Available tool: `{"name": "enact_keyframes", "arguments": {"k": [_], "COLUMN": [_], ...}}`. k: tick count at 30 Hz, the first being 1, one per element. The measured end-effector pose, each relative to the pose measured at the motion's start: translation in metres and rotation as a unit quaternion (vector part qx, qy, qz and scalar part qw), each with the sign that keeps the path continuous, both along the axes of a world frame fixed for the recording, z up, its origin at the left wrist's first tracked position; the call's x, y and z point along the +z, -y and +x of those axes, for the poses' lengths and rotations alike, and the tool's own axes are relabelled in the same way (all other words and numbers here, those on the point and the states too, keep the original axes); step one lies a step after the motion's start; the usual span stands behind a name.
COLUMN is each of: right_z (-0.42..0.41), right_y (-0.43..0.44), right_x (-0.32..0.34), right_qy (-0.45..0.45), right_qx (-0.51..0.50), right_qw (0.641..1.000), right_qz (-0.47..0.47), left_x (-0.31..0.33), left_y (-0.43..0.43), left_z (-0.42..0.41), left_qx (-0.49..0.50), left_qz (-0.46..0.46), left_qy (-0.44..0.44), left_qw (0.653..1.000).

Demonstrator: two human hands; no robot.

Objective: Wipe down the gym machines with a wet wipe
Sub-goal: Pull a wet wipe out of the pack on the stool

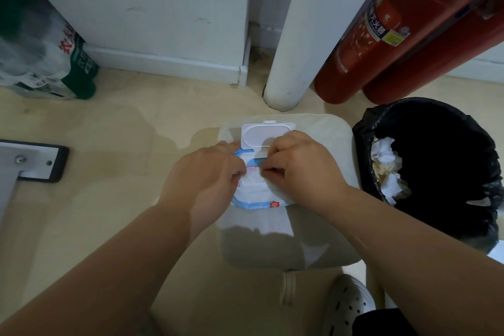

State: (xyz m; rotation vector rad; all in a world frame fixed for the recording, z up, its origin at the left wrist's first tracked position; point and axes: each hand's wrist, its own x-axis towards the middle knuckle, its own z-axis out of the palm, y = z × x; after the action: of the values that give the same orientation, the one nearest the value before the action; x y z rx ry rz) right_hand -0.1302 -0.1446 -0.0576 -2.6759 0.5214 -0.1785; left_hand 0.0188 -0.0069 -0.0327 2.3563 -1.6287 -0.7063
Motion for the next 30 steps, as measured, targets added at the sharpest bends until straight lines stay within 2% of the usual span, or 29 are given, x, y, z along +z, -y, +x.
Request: {"name": "enact_keyframes", "arguments": {"k": [8, 14, 18, 25, 30], "right_z": [-0.001, 0.0, 0.001, -0.001, -0.002], "right_y": [-0.005, -0.007, 0.001, 0.013, 0.014], "right_x": [-0.004, -0.007, -0.003, 0.001, 0.003], "right_qy": [-0.01, -0.056, -0.042, -0.087, -0.037], "right_qx": [0.035, 0.037, 0.015, -0.009, -0.022], "right_qw": [0.997, 0.995, 0.999, 0.988, 0.987], "right_qz": [-0.07, -0.071, 0.013, 0.128, 0.156], "left_x": [0.011, 0.014, 0.015, 0.013, 0.009], "left_y": [0.001, 0.0, -0.001, 0.0, 0.0], "left_z": [-0.001, -0.003, -0.004, -0.004, -0.002], "left_qx": [0.017, 0.032, 0.036, 0.036, 0.052], "left_qz": [0.046, 0.042, 0.029, 0.024, 0.006], "left_qy": [0.005, -0.012, -0.023, -0.026, -0.041], "left_qw": [0.999, 0.999, 0.999, 0.999, 0.998]}}
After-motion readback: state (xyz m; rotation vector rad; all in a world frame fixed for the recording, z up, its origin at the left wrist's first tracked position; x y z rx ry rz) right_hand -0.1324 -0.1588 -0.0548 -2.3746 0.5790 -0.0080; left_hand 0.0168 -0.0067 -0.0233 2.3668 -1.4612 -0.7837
